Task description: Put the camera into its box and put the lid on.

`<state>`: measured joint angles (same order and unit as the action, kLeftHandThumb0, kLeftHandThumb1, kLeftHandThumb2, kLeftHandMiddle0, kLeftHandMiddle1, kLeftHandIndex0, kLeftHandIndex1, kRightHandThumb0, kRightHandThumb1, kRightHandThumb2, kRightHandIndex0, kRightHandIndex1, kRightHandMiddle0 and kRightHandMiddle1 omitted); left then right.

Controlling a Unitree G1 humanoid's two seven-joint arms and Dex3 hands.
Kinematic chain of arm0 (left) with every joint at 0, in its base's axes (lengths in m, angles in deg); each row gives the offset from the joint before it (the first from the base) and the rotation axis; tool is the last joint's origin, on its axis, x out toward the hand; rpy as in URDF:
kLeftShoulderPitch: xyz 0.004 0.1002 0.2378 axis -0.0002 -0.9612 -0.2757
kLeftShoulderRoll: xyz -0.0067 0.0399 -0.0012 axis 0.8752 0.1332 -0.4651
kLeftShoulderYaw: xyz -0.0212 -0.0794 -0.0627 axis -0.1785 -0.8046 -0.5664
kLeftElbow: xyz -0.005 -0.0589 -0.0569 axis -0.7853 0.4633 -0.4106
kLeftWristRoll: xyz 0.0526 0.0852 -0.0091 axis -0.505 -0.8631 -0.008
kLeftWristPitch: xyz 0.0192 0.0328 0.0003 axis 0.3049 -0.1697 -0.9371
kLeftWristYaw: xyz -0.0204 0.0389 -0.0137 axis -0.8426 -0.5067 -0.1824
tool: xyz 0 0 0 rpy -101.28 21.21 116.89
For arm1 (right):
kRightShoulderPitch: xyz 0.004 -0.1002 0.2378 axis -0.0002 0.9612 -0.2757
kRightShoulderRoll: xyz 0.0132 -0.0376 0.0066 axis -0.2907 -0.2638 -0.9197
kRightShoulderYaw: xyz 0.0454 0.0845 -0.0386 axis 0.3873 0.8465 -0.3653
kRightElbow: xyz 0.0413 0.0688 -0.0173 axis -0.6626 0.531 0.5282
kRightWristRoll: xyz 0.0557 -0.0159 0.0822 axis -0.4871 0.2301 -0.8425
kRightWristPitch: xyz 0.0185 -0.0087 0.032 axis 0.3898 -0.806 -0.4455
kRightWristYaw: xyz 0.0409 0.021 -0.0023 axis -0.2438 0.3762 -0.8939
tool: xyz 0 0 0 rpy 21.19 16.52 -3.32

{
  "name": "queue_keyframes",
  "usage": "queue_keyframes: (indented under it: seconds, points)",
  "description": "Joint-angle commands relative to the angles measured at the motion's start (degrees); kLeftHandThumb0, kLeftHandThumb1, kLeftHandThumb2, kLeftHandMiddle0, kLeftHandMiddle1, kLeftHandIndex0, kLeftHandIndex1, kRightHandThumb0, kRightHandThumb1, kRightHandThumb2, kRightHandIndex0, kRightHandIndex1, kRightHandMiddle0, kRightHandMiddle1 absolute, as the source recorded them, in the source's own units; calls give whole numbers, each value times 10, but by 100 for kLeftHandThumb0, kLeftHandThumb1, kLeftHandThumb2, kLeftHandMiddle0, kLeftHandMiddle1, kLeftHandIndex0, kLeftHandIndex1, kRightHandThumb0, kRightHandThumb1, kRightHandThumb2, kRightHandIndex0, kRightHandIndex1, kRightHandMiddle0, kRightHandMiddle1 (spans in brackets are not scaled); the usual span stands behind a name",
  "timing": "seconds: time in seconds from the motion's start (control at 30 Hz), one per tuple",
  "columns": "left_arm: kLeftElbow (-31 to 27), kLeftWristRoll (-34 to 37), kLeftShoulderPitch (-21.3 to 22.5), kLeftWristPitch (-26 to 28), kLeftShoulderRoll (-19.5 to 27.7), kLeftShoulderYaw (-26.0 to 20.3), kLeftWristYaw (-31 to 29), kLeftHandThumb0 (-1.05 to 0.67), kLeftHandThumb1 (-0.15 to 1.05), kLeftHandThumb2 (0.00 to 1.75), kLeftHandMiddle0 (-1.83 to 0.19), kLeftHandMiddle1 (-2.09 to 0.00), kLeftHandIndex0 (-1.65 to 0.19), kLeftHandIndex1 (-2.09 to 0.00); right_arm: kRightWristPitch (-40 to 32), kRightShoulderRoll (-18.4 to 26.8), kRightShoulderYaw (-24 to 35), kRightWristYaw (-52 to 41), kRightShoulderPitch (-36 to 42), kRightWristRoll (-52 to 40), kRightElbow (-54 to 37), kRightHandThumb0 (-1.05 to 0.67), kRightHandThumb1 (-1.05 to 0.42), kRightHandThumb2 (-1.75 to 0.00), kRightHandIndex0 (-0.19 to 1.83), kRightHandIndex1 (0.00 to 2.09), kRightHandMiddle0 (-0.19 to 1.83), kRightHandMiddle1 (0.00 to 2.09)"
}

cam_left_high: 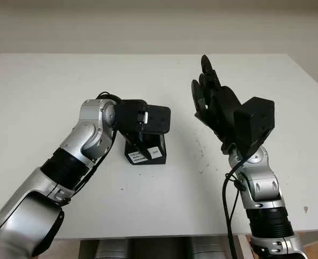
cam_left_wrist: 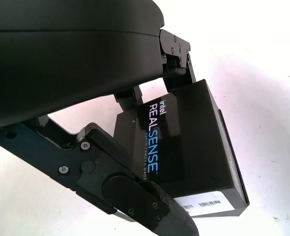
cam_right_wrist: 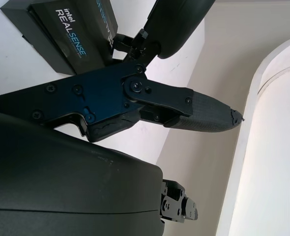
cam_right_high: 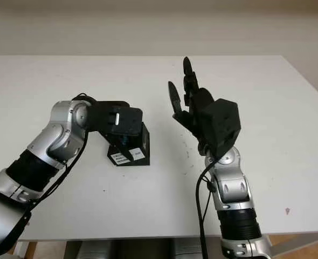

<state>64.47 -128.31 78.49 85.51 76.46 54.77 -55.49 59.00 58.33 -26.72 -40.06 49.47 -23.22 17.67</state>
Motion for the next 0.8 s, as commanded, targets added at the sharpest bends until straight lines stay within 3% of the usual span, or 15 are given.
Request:
queue_keyframes:
  seconds: [0.0, 0.13, 0.3, 0.33, 0.4, 0.6, 0.7, 0.77]
  points:
    - [2, 1, 8, 1, -5, 11, -11, -30, 105, 15, -78, -203, -28, -204, -1, -6, 0, 3, 0, 1, -7, -85, -105, -65, -18, 5, -16, 5]
    - [-1, -7, 15, -6, -3, 22, -19, -33, 105, 15, -82, -206, -22, -206, 14, -14, 0, 8, 5, -3, -5, -81, -105, -65, -18, 5, -17, 5]
    - [4, -4, 19, -18, -8, 25, -15, -31, 105, 14, -80, -201, -30, -208, 21, -19, -1, 12, 10, 0, -5, -82, -105, -65, -18, 5, -18, 4]
    - [5, -6, 20, -22, -9, 26, -13, -30, 105, 13, -77, -202, -9, -197, 22, -20, 0, 13, 11, -1, -5, -81, -105, -65, -18, 5, -19, 4]
    - [5, -5, 22, -33, -9, 26, -7, -27, 105, 13, -74, -207, -1, -198, 25, -21, 0, 14, 12, -1, -4, -80, -105, -65, -18, 5, -19, 4]
    - [11, 4, 29, -56, -14, 20, 6, -25, 105, 15, -68, -208, -28, -208, 39, -25, 0, 18, 14, -1, 5, -81, -105, -64, -18, 5, -19, 5]
    - [18, 0, 38, -61, -19, 26, 8, -26, 105, 14, -67, -203, -10, -197, 44, -26, -1, 20, 16, 0, 6, -80, -105, -64, -18, 5, -19, 4]
    - [25, 0, 44, -71, -21, 29, 10, -25, 105, 14, -58, -205, -11, -199, 49, -27, -1, 19, 18, -1, 8, -79, -105, -64, -18, 5, -19, 5]
